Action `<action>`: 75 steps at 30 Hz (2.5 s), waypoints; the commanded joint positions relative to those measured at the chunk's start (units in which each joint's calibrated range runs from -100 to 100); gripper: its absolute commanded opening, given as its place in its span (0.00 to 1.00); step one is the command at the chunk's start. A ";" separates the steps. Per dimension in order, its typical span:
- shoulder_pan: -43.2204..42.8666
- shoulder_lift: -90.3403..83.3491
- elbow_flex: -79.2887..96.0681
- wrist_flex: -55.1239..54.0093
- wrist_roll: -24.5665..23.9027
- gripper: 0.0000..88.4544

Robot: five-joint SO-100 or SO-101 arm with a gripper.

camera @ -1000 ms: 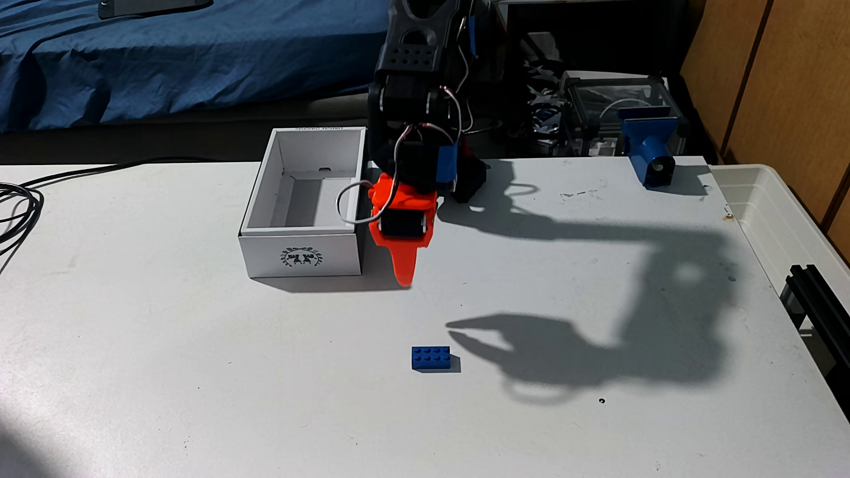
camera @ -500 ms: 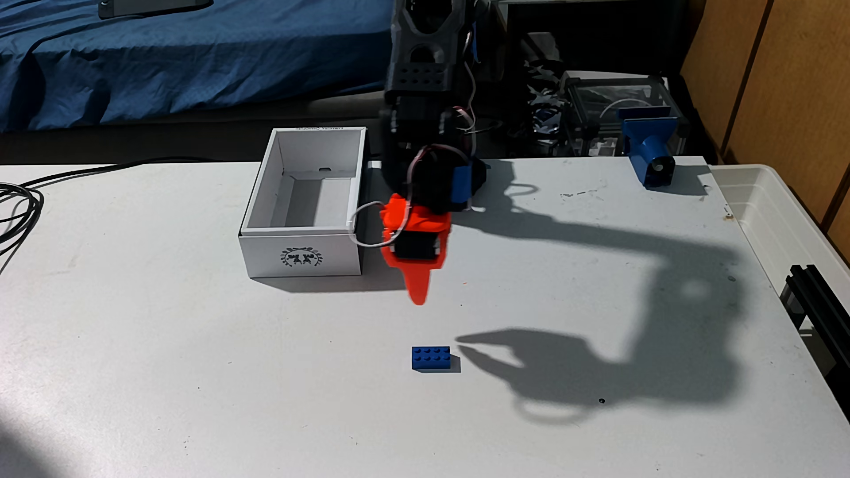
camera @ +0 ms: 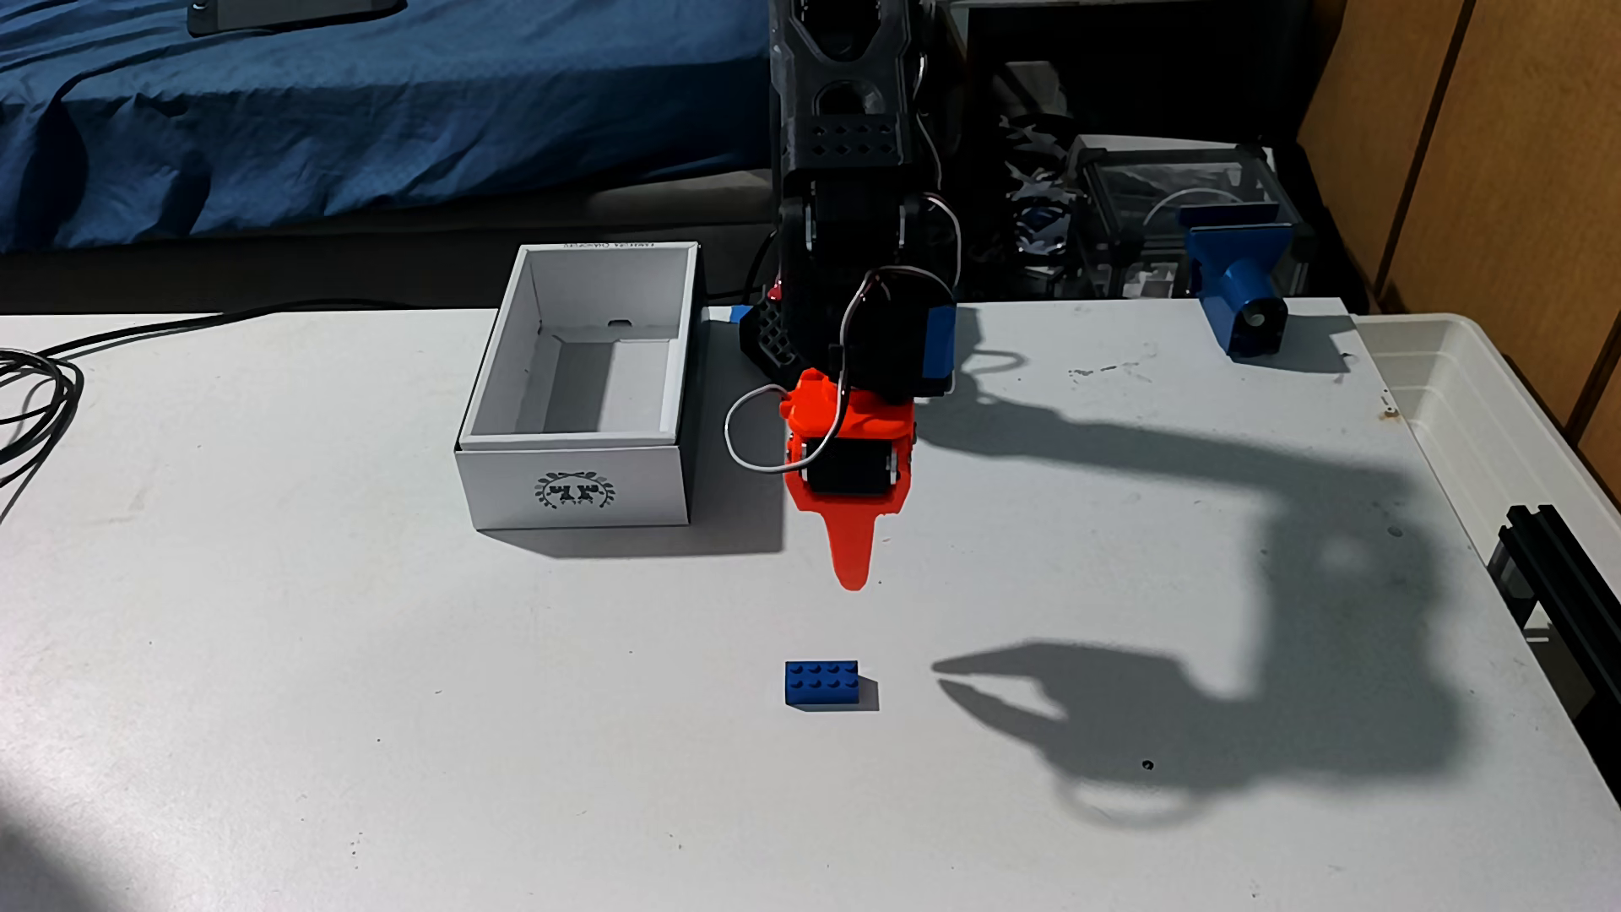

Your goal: Grab the blue brick and place in box

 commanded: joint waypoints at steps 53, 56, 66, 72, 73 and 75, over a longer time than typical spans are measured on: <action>3.83 14.08 -8.33 -0.19 1.40 0.30; 3.83 14.08 -8.33 -0.19 1.40 0.30; 3.68 14.25 -8.41 0.42 1.34 0.30; 3.09 14.33 -8.50 0.59 1.08 0.30; 2.94 14.33 -8.50 0.59 1.03 0.30; 2.86 14.33 -8.50 0.67 0.97 0.30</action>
